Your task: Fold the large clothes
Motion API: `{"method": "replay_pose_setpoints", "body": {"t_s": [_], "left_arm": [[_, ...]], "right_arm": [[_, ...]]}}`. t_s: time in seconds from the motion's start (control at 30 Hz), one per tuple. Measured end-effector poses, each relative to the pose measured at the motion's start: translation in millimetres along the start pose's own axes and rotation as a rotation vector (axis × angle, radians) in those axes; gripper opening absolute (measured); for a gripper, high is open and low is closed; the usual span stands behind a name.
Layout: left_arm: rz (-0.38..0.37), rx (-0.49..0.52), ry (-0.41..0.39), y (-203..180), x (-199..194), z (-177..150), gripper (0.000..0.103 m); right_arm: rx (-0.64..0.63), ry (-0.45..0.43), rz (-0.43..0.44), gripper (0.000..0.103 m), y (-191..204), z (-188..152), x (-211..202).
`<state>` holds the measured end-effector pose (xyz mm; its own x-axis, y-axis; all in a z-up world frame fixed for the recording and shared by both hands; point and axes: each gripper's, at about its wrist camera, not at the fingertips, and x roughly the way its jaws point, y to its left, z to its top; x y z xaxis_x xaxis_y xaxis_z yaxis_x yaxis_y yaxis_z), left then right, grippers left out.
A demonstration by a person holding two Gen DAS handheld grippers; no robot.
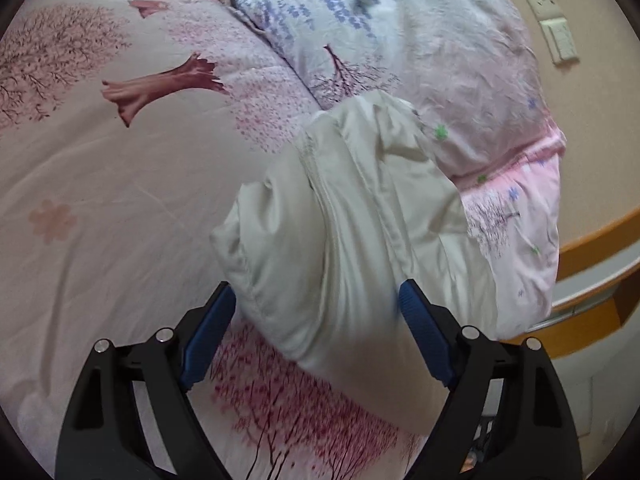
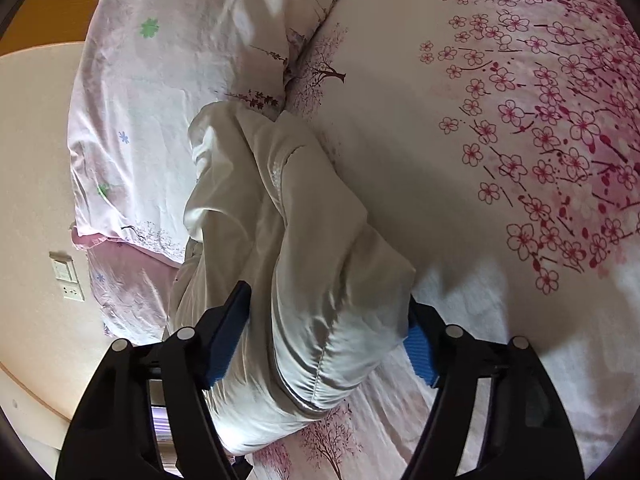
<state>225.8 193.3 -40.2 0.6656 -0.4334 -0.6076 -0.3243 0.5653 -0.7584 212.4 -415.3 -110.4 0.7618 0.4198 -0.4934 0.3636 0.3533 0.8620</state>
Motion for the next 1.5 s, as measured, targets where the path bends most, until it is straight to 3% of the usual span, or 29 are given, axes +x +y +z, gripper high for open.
{"method": "replay_pose_setpoints", "body": {"t_s": [0.17, 0.27, 0.33, 0.43, 0.53, 0.83, 1.07, 1.3, 1.37, 1.5], "left_arm": [[-0.025, -0.045, -0.027, 4.3, 7.6, 9.3, 0.074], [-0.050, -0.095, -0.045, 10.1, 10.3, 14.6, 0.066], [-0.073, -0.140, -0.047, 16.2, 13.2, 18.2, 0.049], [-0.121, -0.147, -0.042, 16.0, 13.7, 24.7, 0.032], [-0.145, -0.107, -0.046, 5.3, 8.3, 29.5, 0.023], [-0.212, -0.036, -0.091, -2.0, -46.0, 34.3, 0.020], [-0.197, -0.058, -0.120, 37.4, -102.5, 12.9, 0.020], [-0.190, -0.091, -0.153, 74.0, -139.2, -3.0, 0.021], [-0.171, -0.097, -0.151, 82.4, -137.7, -5.3, 0.022], [-0.144, -0.111, -0.151, 93.0, -129.7, -8.8, 0.034]], "right_arm": [[-0.009, -0.007, 0.008, 0.066, 0.2, 0.8, 2.3], [-0.008, -0.005, 0.024, 0.052, -1.4, 0.7, 5.3], [-0.021, -0.010, 0.043, 0.040, -0.1, 0.2, 4.5], [-0.076, -0.023, 0.047, 0.031, 12.2, -0.6, -0.1], [-0.126, -0.037, 0.060, 0.028, 26.7, -2.3, -6.1], [-0.247, 0.019, 0.130, 0.025, 54.3, -29.4, -25.3], [-0.312, 0.103, 0.151, 0.025, 48.3, -68.1, -38.6], [-0.387, 0.161, 0.118, 0.025, 35.5, -106.4, -53.7], [-0.414, 0.158, 0.086, 0.028, 31.3, -110.4, -54.2], [-0.460, 0.120, -0.004, 0.048, 27.6, -110.0, -63.8]]}}
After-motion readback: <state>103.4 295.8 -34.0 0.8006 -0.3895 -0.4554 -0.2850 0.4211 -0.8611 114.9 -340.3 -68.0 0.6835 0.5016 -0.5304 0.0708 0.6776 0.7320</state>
